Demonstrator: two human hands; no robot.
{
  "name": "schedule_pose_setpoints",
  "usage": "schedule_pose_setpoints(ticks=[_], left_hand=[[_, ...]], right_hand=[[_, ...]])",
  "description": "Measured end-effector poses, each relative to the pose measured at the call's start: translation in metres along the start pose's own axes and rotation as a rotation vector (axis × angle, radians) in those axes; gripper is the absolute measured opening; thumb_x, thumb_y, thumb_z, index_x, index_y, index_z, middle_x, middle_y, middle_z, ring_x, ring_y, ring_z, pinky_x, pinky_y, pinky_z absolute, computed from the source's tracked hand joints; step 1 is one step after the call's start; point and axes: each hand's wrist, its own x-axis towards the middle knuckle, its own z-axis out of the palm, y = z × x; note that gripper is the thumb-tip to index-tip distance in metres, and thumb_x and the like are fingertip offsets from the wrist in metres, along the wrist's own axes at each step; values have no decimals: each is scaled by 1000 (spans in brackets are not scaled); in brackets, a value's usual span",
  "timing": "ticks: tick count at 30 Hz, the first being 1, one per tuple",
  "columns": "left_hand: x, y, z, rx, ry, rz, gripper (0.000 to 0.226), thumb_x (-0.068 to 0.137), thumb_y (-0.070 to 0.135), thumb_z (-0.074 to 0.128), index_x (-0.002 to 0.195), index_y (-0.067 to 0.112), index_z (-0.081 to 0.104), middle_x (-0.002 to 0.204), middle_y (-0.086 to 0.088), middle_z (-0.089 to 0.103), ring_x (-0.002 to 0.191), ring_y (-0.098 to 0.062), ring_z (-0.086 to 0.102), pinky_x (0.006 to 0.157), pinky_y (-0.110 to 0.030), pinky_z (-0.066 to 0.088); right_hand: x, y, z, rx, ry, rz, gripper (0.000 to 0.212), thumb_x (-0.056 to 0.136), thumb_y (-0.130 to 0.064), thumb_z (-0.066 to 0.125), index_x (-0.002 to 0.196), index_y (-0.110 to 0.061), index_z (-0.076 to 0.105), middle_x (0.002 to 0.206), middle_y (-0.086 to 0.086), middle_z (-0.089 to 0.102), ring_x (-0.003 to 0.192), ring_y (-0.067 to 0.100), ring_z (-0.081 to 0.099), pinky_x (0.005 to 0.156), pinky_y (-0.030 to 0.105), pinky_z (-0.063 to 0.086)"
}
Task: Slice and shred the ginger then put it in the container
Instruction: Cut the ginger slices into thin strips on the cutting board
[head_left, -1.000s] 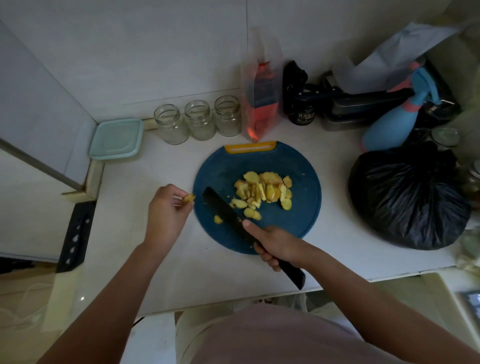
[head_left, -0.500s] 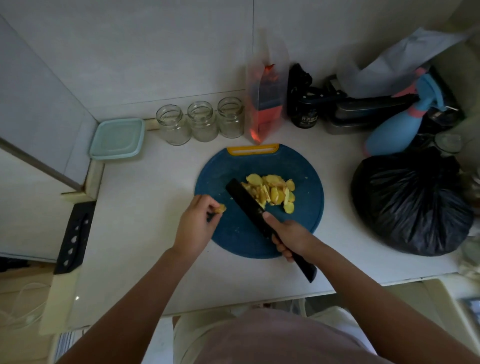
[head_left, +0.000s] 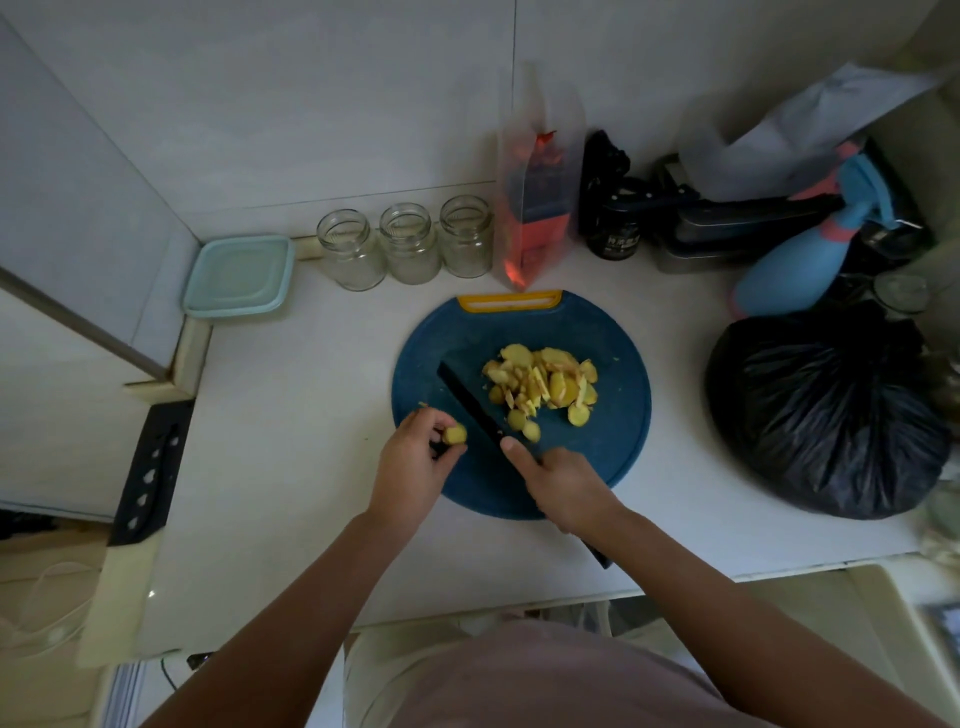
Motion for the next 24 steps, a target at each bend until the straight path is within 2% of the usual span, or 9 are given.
schedule_pose_setpoints(ticks=[2,4,7,10,13,17,20,24], left_hand=[[1,3,2,-39,16,-59,28,74,7,79,98,7,64,90,-1,64,77,-14,57,68,-24,49],[2,6,5,-51,29,-71,25,75,4,77,98,5,66,92,-4,63,76,-11,57,69,-17,49],[0,9,9,-75,57,-70,21,77,2,76,96,5,67,94,-6,60,74,-9,58,71,-4,45],[-2,7,9,-90,55,-97,17,79,3,74,93,8,66,92,-5,65,77,-9,62,71,-9,47],[-3,6,9,-123,59,-123,17,78,4,75,91,11,66,91,-3,65,79,-6,62,71,-11,49],[-5,6,10,-149,81,-131,20,76,8,78,91,12,65,93,-2,62,80,-7,63,73,-16,52],[-8,7,11,-154,103,-111,19,77,6,77,93,9,66,94,-2,60,80,-4,62,74,-11,50],[-12,8,11,-170,128,-122,17,79,1,73,95,4,67,94,-2,59,78,5,61,76,-5,46]], right_hand=[[-3,-6,2,-74,-22,-38,55,99,-53,36,58,-16,37,59,5,44,62,21,49,67,32,40],[-3,-9,4,-115,-45,-68,48,101,-49,34,60,-23,33,60,5,42,69,24,50,72,38,43],[0,-10,7,-96,-29,-61,55,100,-51,35,58,-17,37,57,7,44,63,21,50,72,36,45],[1,-9,12,-81,-37,-44,59,100,-52,35,58,-10,41,58,7,47,55,14,47,65,29,41],[0,-5,11,-51,-17,-35,61,99,-56,33,59,-10,43,60,7,50,57,13,48,64,26,39],[-2,-6,10,-63,0,-88,50,101,-50,30,60,-23,38,62,9,50,66,23,55,74,36,47],[0,-2,16,-69,61,-106,59,99,-53,32,55,-14,37,52,5,43,55,20,49,72,40,49],[-4,0,22,-116,91,-143,64,97,-56,32,51,-12,36,49,4,41,55,22,48,66,39,47]])
